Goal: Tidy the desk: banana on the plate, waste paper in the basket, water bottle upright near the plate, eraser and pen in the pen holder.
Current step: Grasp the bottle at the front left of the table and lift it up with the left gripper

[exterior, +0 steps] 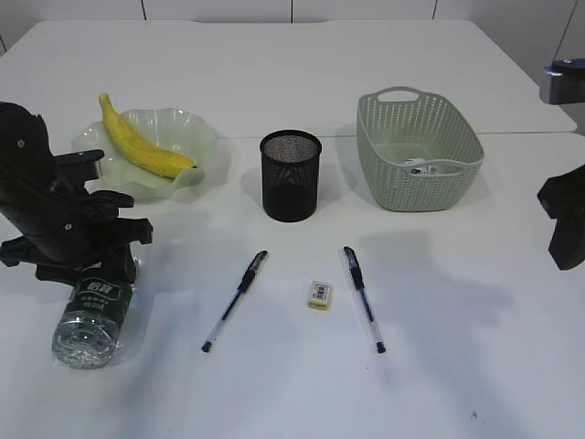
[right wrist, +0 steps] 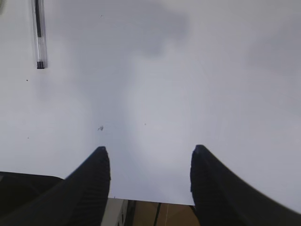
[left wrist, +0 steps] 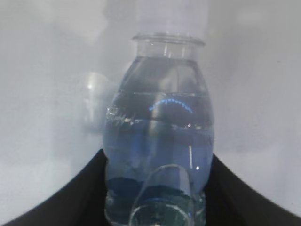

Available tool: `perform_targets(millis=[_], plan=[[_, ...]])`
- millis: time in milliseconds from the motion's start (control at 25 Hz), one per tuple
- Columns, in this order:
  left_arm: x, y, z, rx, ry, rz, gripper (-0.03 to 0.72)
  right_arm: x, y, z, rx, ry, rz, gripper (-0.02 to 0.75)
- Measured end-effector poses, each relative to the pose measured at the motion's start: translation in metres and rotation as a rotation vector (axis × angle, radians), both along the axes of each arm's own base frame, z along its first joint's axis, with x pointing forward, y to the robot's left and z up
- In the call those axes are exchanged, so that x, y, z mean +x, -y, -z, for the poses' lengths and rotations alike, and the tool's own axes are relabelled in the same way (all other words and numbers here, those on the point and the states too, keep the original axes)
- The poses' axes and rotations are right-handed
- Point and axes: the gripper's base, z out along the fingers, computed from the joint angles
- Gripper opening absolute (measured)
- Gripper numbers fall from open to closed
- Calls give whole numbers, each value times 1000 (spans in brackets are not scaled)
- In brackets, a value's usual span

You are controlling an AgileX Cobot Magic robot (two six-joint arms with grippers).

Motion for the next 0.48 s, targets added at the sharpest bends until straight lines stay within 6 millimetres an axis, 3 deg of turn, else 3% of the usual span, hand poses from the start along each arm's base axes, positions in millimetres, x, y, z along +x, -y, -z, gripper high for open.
perform_targets(millis=[480], plan=[[-2, -1, 0, 18, -29, 13, 365, 0, 1, 0, -7, 1, -1, 410]])
